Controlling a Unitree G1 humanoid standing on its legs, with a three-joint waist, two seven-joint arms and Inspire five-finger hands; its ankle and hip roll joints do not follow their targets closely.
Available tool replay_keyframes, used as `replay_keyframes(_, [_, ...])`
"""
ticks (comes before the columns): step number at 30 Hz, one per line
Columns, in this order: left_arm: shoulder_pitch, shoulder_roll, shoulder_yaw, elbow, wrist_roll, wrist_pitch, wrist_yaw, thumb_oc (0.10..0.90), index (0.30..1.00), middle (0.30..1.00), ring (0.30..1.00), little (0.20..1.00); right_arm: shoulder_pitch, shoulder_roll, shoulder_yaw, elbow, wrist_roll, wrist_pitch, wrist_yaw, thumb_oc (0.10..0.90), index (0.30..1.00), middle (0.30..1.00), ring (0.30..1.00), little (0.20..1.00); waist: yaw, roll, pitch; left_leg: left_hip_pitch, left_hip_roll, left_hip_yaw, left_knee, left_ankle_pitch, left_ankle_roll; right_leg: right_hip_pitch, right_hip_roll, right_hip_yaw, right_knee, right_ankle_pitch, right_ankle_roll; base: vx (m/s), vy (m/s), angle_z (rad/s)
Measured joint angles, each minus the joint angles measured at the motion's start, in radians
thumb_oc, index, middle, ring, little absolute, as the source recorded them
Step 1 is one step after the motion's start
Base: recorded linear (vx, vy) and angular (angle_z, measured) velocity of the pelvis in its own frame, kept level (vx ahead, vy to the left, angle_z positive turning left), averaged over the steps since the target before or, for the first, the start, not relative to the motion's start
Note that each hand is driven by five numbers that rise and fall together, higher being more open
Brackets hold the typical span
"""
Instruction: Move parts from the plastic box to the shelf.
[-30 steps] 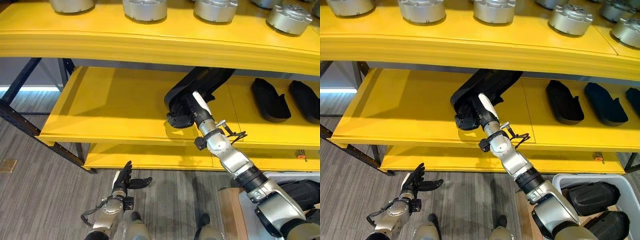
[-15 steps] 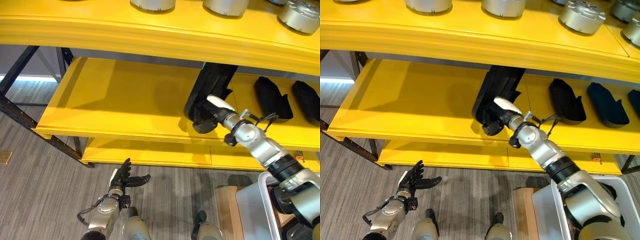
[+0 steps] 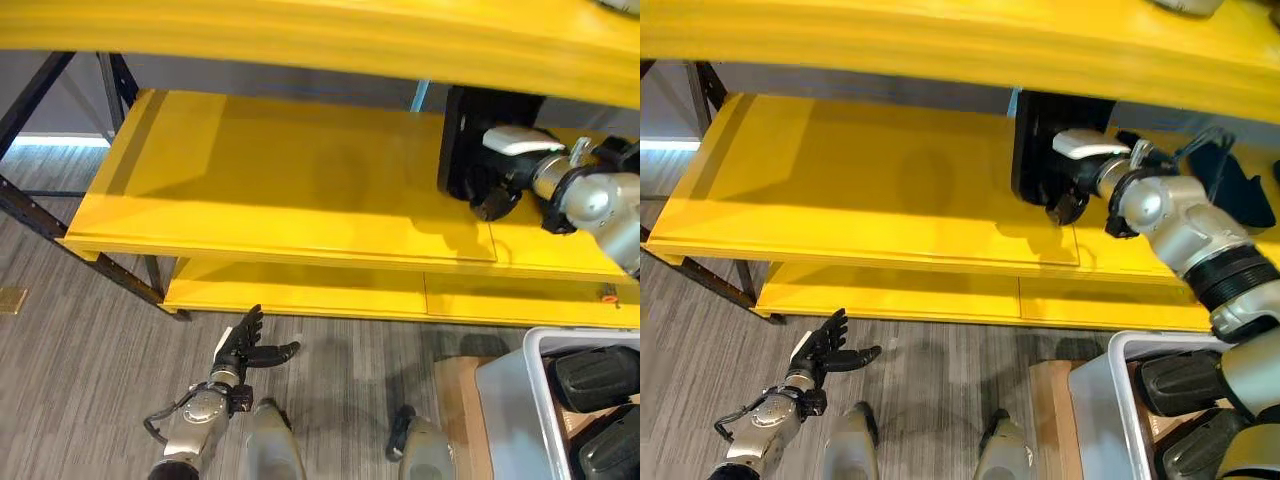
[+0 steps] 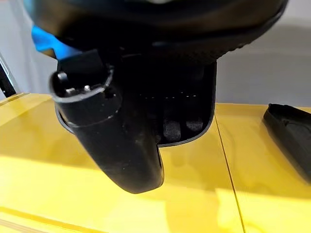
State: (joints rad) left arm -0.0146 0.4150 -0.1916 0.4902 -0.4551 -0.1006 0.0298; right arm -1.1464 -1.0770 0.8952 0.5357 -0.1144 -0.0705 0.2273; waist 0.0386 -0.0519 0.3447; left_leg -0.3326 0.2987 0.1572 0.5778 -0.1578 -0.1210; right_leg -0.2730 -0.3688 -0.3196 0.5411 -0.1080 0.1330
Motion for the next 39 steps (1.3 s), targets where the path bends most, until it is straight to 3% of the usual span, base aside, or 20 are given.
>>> replay_keyframes(13, [0.008, 0.000, -0.002, -0.011, -0.039, -0.002, -0.020, 0.900, 1.000, 1.000, 1.000, 1.000, -0.010, -0.019, 0.044, 0.014, 0.069, -0.015, 0.048, 0.400, 0.300, 0.300, 0.300, 0.300, 0.040, 0.008, 0.003, -0.098, 0.007, -0.014, 0.104, -0.042, 0.011, -0.085, -0.021, 0.019, 0.077, -0.023, 0.005, 0.00, -0.004, 0.00])
replay_keyframes(31, [-0.002, 0.003, -0.006, -0.012, -0.051, -0.009, -0.020, 0.900, 1.000, 1.000, 1.000, 1.000, -0.016, 0.070, 0.045, 0.132, 0.088, -0.014, 0.050, 0.400, 0.300, 0.300, 0.300, 0.300, 0.080, 0.019, 0.005, -0.146, -0.035, -0.046, 0.124, -0.045, 0.012, -0.103, -0.061, -0.001, 0.110, -0.045, 0.012, 0.00, -0.007, 0.07])
replay_keyframes(39, [-0.005, 0.005, -0.002, -0.019, -0.052, -0.010, -0.019, 0.900, 1.000, 1.000, 1.000, 1.000, -0.048, 0.080, 0.045, 0.248, 0.087, -0.007, 0.050, 0.400, 0.300, 0.300, 0.300, 0.300, 0.099, 0.046, 0.016, -0.172, -0.041, -0.056, 0.135, -0.047, 0.016, -0.123, -0.071, -0.008, 0.131, -0.053, 0.019, -0.01, -0.003, 0.03])
